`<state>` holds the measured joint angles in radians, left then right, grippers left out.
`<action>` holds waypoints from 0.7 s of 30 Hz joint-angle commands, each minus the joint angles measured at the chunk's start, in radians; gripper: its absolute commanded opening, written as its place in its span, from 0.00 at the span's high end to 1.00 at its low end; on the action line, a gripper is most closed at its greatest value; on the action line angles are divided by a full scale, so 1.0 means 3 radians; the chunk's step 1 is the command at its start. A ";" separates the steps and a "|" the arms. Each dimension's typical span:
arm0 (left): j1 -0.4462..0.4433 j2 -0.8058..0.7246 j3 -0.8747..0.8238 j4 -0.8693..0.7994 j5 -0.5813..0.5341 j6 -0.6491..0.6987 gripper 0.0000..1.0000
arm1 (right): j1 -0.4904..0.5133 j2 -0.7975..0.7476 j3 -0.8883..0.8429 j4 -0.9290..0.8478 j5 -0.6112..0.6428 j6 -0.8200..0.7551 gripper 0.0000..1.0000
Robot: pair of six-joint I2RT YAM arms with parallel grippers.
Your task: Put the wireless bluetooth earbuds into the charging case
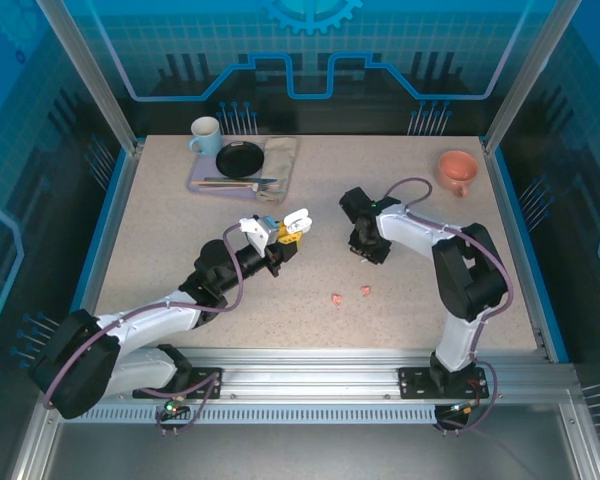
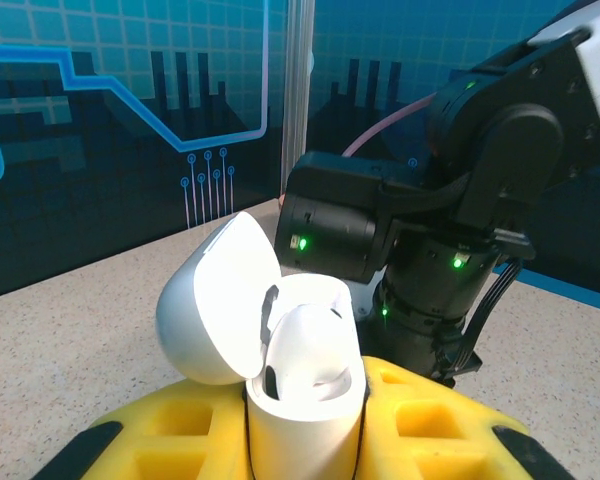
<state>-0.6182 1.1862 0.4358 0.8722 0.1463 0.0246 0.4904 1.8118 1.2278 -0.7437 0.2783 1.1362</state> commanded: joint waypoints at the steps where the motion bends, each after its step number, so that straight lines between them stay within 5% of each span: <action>1: 0.0000 -0.0038 0.0032 0.0112 0.0048 -0.0010 1.00 | 0.0014 -0.0271 -0.0007 -0.0075 0.0125 -0.0110 0.71; 21: -0.0002 0.0478 0.0396 0.0308 0.0356 -0.0083 1.00 | 0.0005 -0.1653 0.0320 0.0528 0.0139 -0.1581 0.71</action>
<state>-0.6182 1.3041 0.5011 0.8970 0.2142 0.0235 0.4900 1.3571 1.2957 -0.6647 0.3363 0.7715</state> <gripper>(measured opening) 0.244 0.287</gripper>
